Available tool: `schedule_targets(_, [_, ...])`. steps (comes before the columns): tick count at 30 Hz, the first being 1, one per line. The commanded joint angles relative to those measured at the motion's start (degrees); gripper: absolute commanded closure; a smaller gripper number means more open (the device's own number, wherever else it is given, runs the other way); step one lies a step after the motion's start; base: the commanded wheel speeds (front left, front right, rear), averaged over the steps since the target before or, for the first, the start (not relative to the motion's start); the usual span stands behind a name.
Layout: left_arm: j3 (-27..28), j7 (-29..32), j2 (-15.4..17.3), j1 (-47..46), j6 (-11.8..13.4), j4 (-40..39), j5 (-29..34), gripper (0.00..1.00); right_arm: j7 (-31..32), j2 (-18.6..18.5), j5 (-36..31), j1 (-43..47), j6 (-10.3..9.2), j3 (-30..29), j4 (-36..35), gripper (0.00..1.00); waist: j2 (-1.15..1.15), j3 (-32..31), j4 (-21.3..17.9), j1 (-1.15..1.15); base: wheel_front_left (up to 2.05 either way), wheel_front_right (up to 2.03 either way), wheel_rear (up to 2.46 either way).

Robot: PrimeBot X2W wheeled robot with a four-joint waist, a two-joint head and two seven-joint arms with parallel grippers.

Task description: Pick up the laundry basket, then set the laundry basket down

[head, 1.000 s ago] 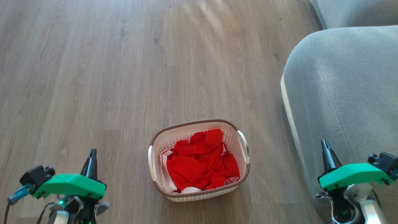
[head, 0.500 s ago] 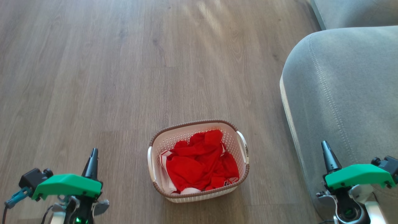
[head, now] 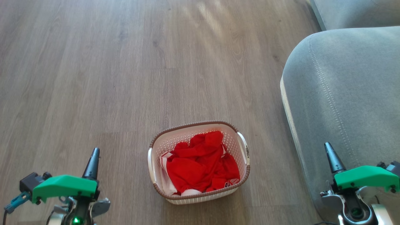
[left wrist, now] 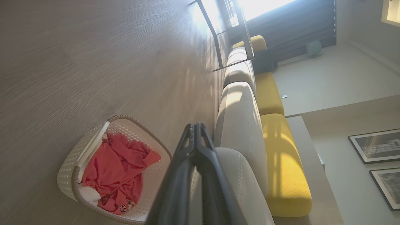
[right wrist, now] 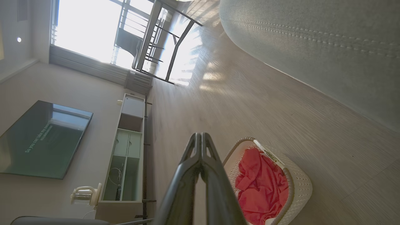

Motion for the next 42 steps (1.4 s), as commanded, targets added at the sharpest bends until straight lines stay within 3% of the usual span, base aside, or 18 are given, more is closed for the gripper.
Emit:
schedule_targets(1, [2.38,0.43,0.26,-3.38,-0.88,-2.21,-1.7,1.0,0.43,-0.54,2.2,-2.63,0.07,0.52,-1.7,1.0,0.0,-0.03,-0.03,0.0,0.0,0.0,0.0])
schedule_targets(34, [7.34,5.4,-2.41,-3.72,-3.79,-2.61,-19.68,1.0,4.43,-0.61,23.85,-2.84,0.09,-1.23,-1.2,1.0,0.0,-0.59,-0.52,0.0,0.0,0.0,0.0])
schedule_targets(42, [7.5,5.57,-2.5,-3.73,-3.89,-2.63,-20.29,1.0,4.57,-0.61,24.59,-2.85,0.09,-1.29,-1.19,1.0,0.0,-0.61,-0.54,0.0,0.0,0.0,0.0])
